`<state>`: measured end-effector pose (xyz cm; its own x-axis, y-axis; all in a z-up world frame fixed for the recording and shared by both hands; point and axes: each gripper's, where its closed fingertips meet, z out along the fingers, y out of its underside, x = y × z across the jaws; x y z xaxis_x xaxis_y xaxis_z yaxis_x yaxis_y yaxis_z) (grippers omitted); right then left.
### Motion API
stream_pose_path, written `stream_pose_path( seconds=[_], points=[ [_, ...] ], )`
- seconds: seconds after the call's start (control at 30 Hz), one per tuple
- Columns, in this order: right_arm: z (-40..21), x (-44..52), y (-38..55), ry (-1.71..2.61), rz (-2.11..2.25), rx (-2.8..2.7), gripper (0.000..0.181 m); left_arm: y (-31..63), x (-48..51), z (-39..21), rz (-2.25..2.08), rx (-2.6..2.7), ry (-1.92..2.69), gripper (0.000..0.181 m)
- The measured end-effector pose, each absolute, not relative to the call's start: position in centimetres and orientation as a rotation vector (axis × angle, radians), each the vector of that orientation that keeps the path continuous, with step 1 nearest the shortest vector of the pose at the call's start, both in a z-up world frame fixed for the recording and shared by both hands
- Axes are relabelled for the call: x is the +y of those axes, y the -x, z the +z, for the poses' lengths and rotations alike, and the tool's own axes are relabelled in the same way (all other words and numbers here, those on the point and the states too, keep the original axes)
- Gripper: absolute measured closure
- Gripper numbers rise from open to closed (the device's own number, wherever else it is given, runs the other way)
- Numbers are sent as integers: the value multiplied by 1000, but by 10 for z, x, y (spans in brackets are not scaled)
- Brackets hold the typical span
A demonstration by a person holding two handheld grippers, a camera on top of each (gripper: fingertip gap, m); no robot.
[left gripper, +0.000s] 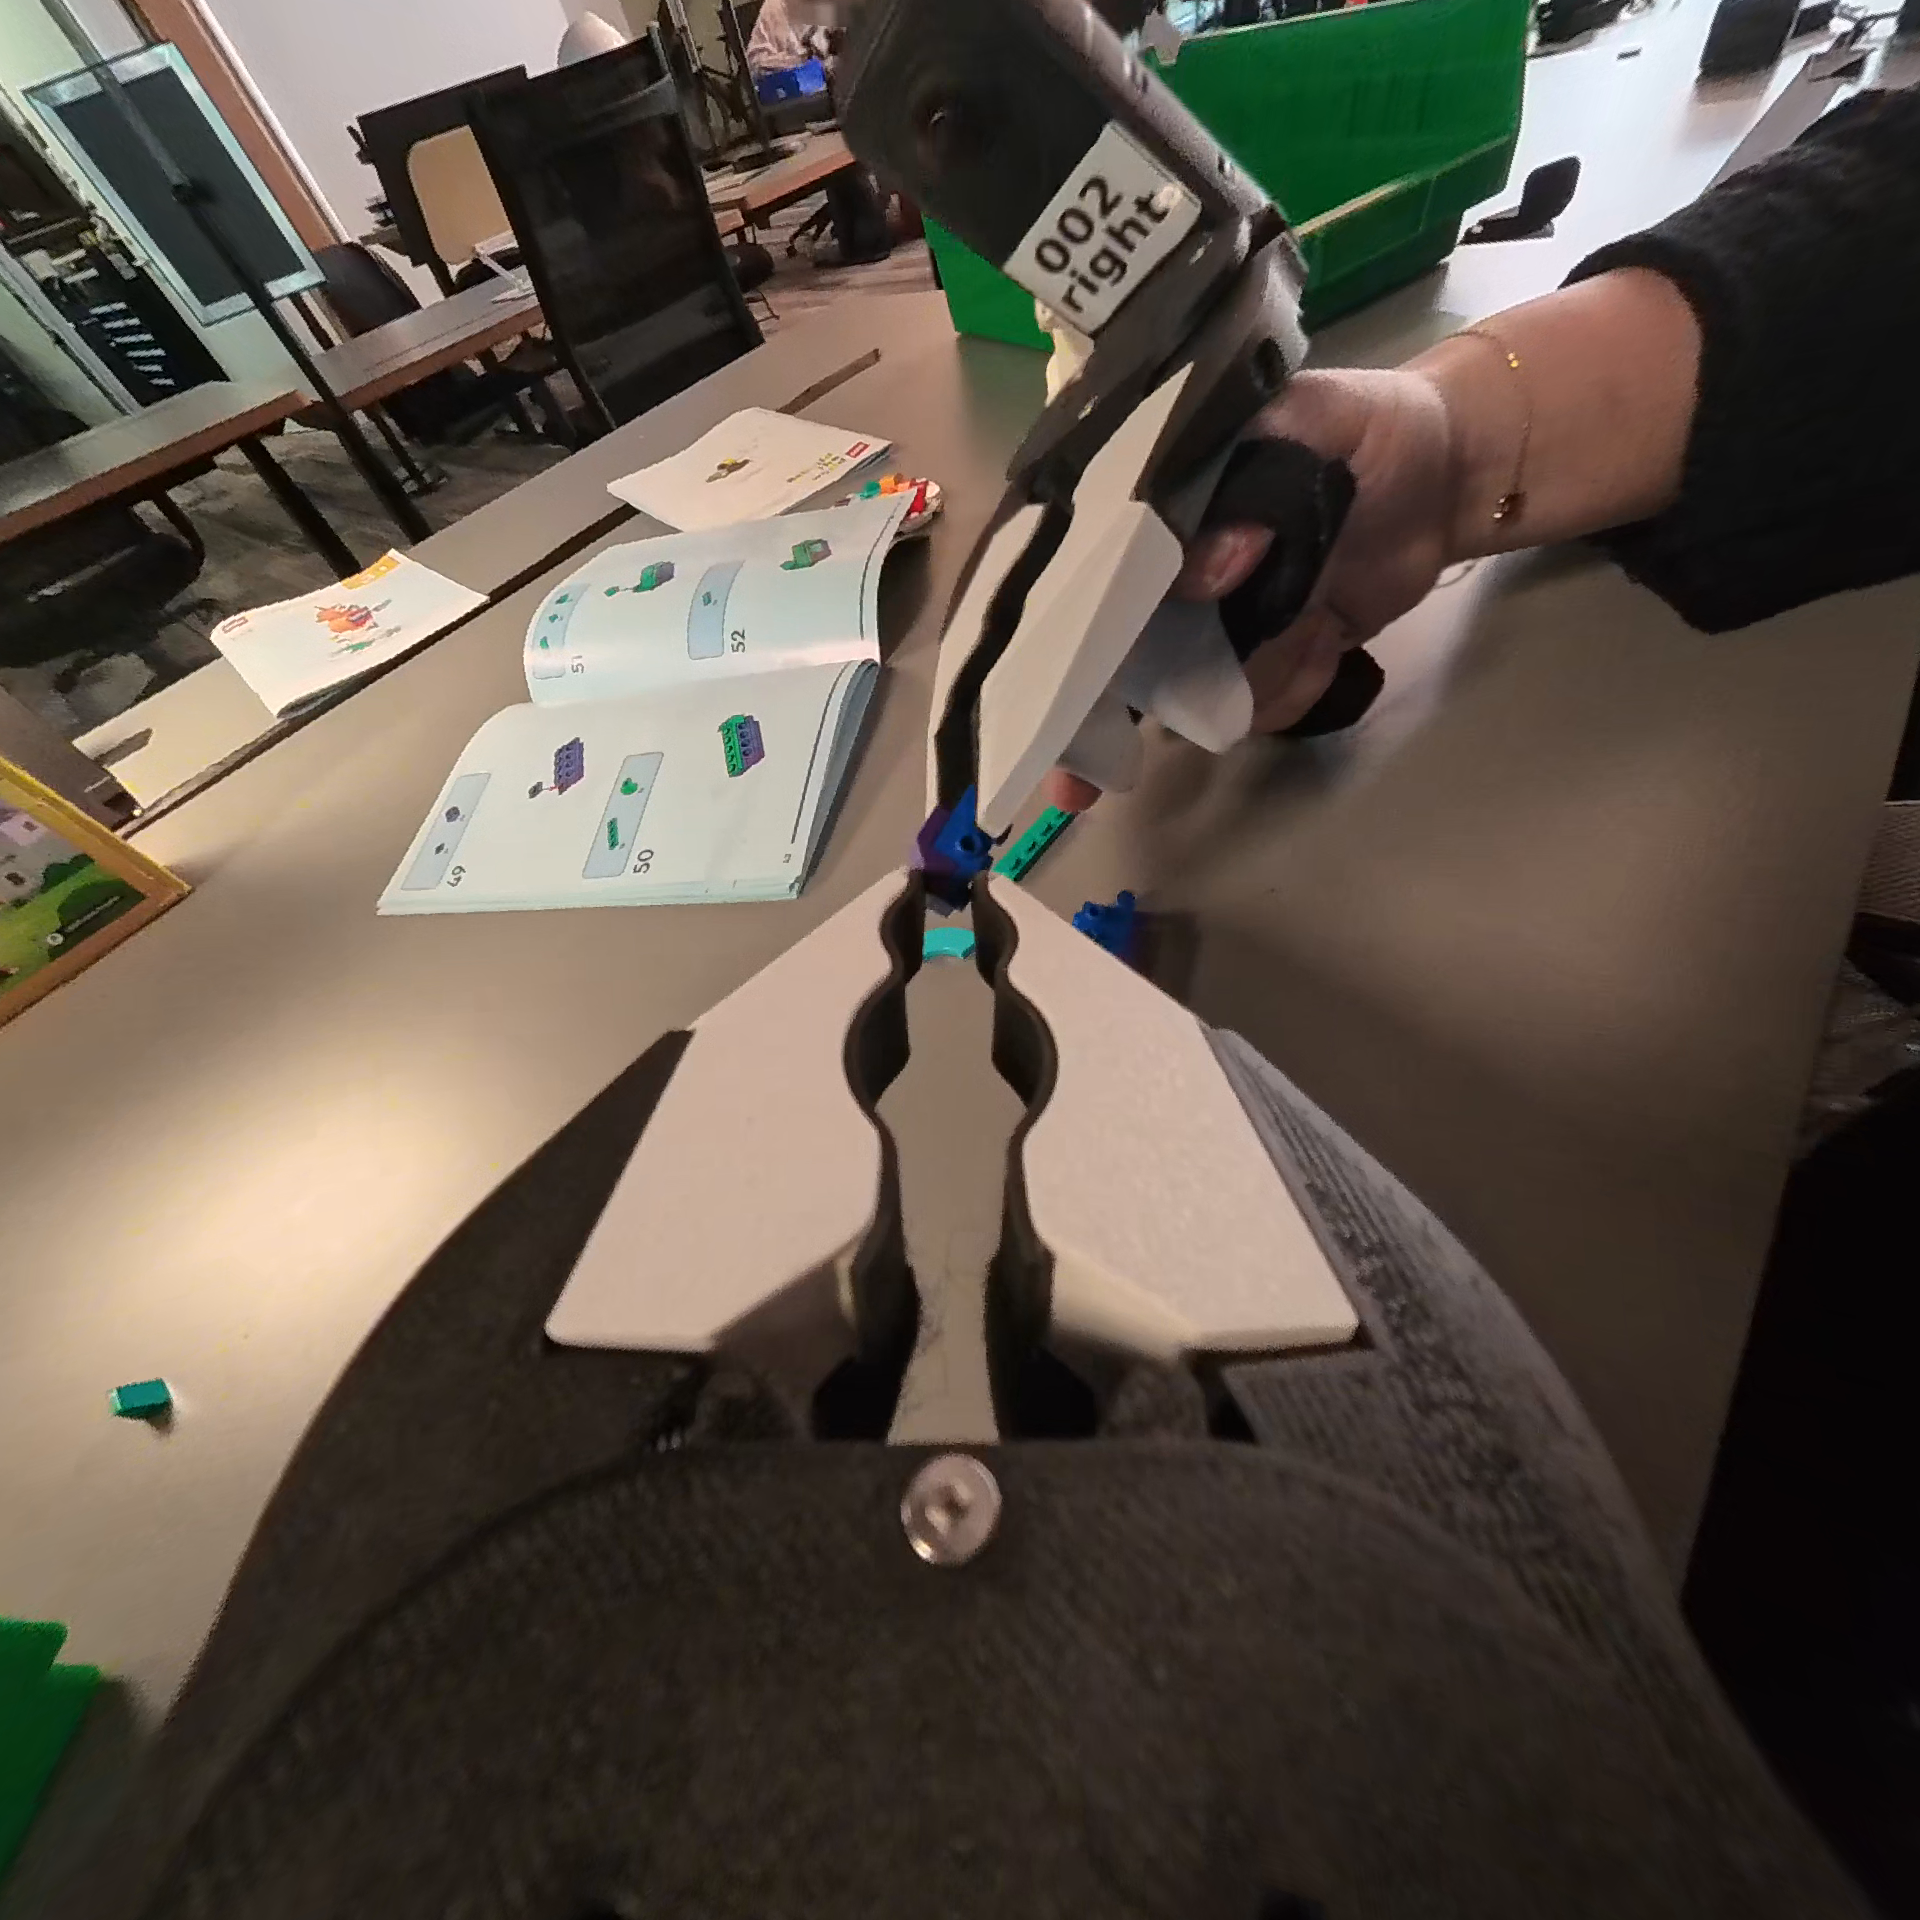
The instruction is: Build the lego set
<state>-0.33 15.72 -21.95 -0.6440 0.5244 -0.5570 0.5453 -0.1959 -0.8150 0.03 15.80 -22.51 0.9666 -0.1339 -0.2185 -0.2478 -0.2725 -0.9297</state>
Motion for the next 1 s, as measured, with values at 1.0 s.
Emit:
stream_pose_path(
  seconds=[1.0],
  points=[
    [-197,170,4,-1199,-2283,1858,172,-2,160,-197,-182,144,1642,162]
  ],
)
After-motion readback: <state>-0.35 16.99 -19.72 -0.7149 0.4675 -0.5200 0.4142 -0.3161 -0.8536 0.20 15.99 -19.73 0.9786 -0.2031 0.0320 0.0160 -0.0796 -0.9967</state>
